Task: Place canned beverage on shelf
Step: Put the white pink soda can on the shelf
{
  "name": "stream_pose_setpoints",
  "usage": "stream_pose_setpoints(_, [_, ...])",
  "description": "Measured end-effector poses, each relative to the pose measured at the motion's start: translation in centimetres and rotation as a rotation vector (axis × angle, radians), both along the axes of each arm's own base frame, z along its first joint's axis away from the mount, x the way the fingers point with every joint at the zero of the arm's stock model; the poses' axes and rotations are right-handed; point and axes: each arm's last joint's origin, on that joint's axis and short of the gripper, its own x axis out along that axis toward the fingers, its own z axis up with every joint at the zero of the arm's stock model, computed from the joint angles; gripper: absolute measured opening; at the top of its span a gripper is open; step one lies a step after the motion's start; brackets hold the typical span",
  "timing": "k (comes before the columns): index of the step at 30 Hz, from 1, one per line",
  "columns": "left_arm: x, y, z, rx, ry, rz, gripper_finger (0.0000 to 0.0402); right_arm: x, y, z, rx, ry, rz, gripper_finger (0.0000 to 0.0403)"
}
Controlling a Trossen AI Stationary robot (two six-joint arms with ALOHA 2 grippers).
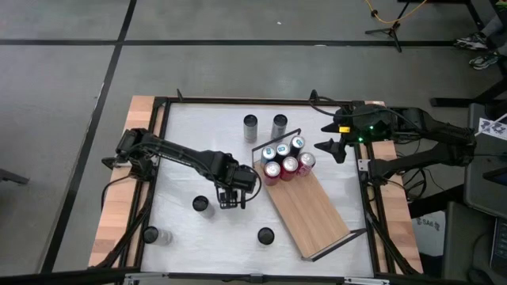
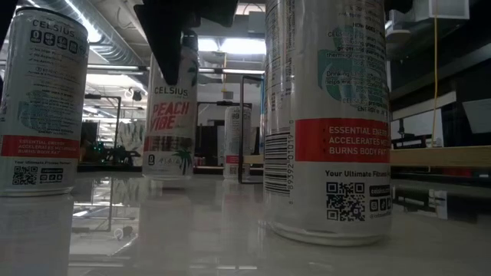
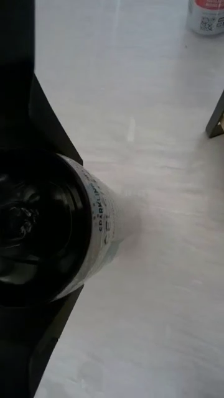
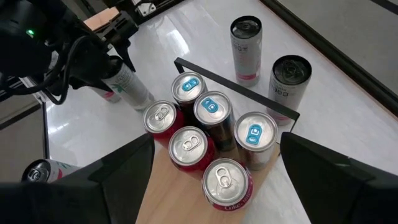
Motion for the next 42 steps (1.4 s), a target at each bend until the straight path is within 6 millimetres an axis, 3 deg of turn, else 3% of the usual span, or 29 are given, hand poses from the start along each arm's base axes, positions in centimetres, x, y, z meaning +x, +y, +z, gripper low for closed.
stream_pose_setpoints(7, [0.0,0.0,0.1,-0.001,-0.006,0.001,0.0328,0.0,0.0,0.0,0.000,0.001,0.000,0.0337])
stream_pose_setpoints(18, [-0.7,0.0,1.5,-0.024,-0.051,0.024,0.0328,0.0,0.0,0.0,0.000,0.006,0.000,0.0337])
stream_pose_setpoints(31, [-3.6,0.3,6.0,-0.076,-0.192,0.094,0.0328,0.0,0.0,-0.1,0.000,0.008,0.000,0.0337])
stream_pose_setpoints(37, [-5.6,0.8,8.4,-0.130,-0.280,0.244,0.0328,0.0,0.0,-0.1,0.000,0.008,0.000,0.0337])
stream_pose_setpoints(42, [-7.0,0.0,9.6,-0.180,-0.327,0.317,0.0328,0.0,0.0,-0.1,0.000,0.008,0.000,0.0337])
